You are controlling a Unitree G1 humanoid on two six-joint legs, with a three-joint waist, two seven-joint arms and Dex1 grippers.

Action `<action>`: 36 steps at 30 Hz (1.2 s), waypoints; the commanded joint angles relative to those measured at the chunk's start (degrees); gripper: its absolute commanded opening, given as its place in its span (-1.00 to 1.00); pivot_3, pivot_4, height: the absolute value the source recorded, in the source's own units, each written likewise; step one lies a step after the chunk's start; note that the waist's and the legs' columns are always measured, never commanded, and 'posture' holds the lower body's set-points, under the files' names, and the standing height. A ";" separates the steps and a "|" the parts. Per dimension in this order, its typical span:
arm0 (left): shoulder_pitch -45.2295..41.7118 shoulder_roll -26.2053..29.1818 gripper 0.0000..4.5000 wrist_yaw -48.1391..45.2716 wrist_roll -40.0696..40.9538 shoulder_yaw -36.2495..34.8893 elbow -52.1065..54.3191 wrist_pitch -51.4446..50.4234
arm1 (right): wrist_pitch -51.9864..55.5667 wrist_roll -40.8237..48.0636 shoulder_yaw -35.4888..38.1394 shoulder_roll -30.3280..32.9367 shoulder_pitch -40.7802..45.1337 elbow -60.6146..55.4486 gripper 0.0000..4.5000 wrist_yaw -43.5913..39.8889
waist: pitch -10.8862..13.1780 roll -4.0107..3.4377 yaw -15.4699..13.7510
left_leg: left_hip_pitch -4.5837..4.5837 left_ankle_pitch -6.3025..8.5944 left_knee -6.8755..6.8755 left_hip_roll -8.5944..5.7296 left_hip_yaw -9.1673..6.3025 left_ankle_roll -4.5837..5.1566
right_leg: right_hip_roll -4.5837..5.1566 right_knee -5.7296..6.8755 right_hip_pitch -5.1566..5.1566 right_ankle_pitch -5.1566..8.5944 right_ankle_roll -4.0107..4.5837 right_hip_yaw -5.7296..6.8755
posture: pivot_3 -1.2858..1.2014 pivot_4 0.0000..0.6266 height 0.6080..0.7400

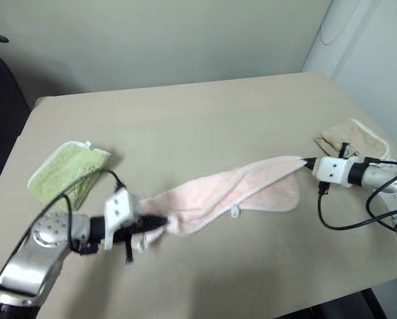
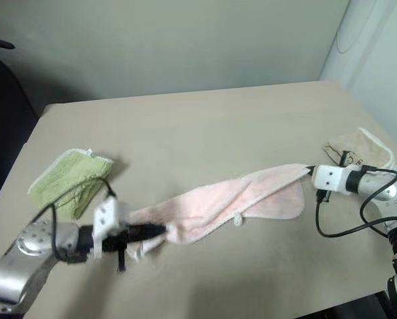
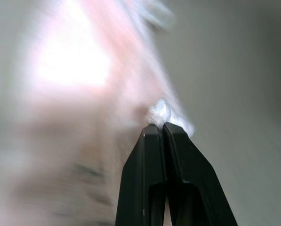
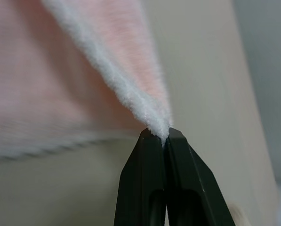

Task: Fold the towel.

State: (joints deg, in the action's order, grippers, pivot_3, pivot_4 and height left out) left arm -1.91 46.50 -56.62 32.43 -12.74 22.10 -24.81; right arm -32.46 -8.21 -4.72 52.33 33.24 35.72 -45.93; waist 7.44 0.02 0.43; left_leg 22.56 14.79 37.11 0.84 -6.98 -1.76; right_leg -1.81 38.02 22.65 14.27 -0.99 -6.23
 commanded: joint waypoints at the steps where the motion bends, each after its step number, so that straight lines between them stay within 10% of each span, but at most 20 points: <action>1: -8.59 -2.66 -1.00 9.00 10.79 -9.02 -3.50 -7.64 | 3.21 2.13 4.42 1.76 3.71 1.39 -0.98 2.53 | 0.00 -0.01 0.04 | -0.03 -0.02 0.00 0.01 0.01 -0.02 | 0.00 0.04 0.00 -0.02 0.01 0.00 | 0.03 -0.52 1.00; 17: -54.88 -8.17 -1.00 11.32 1.61 -3.67 -39.06 1.44 | 2.64 -1.46 3.44 2.83 34.12 24.18 -0.98 5.71 | 0.01 -0.06 0.33 | 0.44 -0.37 -0.09 0.00 0.06 -0.33 | 0.00 -0.42 0.40 -0.13 -0.13 -0.10 | 0.03 -0.52 1.00; 36: 6.24 6.05 -1.00 -2.76 14.51 -12.76 11.57 -14.87 | 28.55 23.50 16.39 13.83 -18.90 -20.40 -0.98 -25.18 | 0.06 -0.01 0.05 | 0.33 0.10 0.06 -0.02 0.20 0.21 | 0.02 -0.96 -0.09 -0.10 -0.36 -0.21 | 0.03 -0.52 1.00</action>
State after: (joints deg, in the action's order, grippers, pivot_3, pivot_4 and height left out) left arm 3.22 51.77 -59.51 46.26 -23.82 31.04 -39.15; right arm -5.71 13.21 9.05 64.42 14.52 17.40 -69.55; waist 7.50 0.01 0.48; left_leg 22.61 14.88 37.16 0.82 -6.77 -1.47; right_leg -1.80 37.07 22.33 14.14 -1.29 -6.43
